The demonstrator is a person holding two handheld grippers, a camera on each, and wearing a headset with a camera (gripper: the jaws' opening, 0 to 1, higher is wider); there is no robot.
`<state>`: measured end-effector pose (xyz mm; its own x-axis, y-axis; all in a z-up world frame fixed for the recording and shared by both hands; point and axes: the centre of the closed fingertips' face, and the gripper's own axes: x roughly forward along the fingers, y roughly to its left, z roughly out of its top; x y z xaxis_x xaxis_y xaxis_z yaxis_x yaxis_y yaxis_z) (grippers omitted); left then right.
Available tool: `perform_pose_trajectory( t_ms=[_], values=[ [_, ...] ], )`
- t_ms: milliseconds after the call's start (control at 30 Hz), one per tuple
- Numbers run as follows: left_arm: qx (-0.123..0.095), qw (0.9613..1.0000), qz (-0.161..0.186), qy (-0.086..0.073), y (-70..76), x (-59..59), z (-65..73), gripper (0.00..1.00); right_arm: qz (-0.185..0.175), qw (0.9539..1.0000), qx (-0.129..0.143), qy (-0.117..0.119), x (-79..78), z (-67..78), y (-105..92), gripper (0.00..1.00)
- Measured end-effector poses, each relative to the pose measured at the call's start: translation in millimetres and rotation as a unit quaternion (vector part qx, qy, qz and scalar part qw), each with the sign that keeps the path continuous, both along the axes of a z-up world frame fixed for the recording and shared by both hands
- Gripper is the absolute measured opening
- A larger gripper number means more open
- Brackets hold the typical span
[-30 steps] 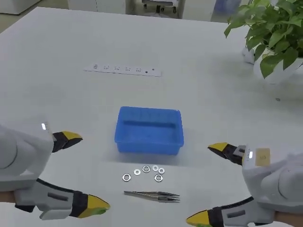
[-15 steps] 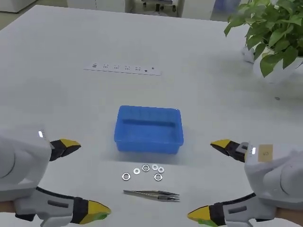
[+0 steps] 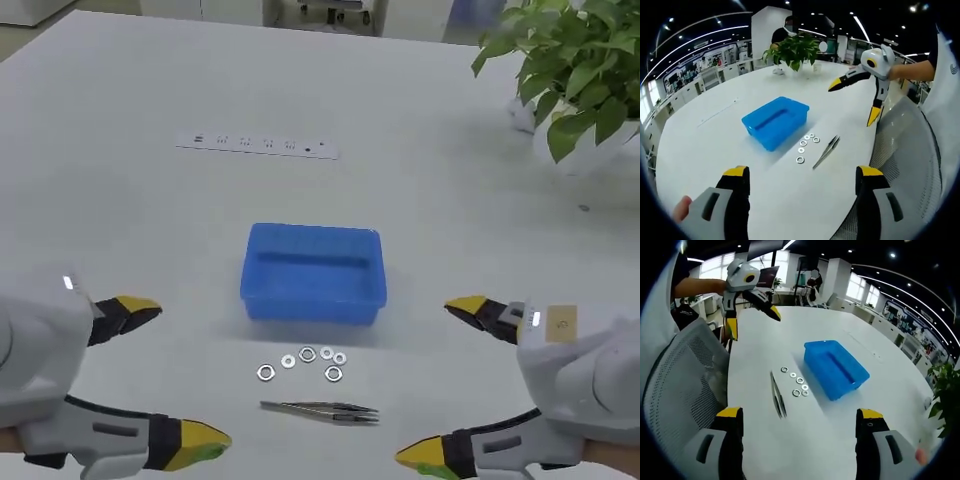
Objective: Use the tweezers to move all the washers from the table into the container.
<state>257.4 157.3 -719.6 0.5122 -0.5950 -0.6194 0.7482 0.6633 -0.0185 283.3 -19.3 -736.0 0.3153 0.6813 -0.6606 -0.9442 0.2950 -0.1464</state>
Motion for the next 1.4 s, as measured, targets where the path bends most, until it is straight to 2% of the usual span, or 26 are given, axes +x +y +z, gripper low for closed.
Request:
perform_pose_trajectory(
  t_ms=[167,233,300,333,467,567,833,1000,1200,1267,1333,1400],
  values=[
    [0.008,1.0000,-0.005,0.002,-0.5,-1.8,-2.3,0.93,0.000,1.0000,-0.003,0.002,-0.8,-1.1,-1.3,0.94],
    [0.005,1.0000,-0.005,0.004,-1.9,-2.2,-1.9,0.93,-0.001,1.0000,-0.002,0.002,-0.3,-0.2,-1.0,0.94],
    [-0.035,0.9994,0.006,-0.004,-8.7,1.3,6.9,0.93,-0.002,1.0000,0.008,-0.002,1.0,4.1,1.8,0.94],
    [-0.037,0.9993,0.006,-0.004,-8.5,1.1,7.8,0.93,-0.003,0.9999,0.010,-0.002,1.6,5.5,2.5,0.94],
    [-0.008,0.9999,-0.008,0.002,-7.2,-2.2,0.6,0.93,-0.003,0.9999,0.011,-0.006,3.7,7.9,4.1,0.94],
    [0.000,0.9999,-0.010,0.004,-5.4,-2.3,-1.1,0.93,-0.002,1.0000,0.008,-0.004,3.6,5.9,2.9,0.94],
    [0.013,0.9998,-0.015,0.007,-2.8,-2.6,-7.5,0.93,-0.005,0.9999,0.012,0.006,3.5,2.6,2.6,0.92],
    [0.007,0.9997,-0.020,0.009,-7.3,1.0,-11.3,0.92,0.002,0.9997,0.022,0.008,5.9,2.7,12.6,0.88],
    [0.009,0.9993,-0.037,0.002,-16.1,9.2,-16.9,0.87,0.031,0.9993,0.005,0.019,3.1,-9.7,21.4,0.73],
    [0.010,0.9989,-0.046,0.010,-19.6,8.0,-21.4,0.85,0.037,0.9991,0.001,0.021,1.8,-15.7,25.2,0.68],
    [0.014,0.9982,-0.057,0.016,-23.3,5.9,-26.9,0.83,0.051,0.9979,-0.005,0.039,-4.1,-27.1,31.4,0.64],
    [0.012,0.9971,-0.073,0.018,-29.5,3.2,-31.7,0.76,0.058,0.9970,-0.013,0.049,-7.4,-37.1,36.4,0.59]
  ],
)
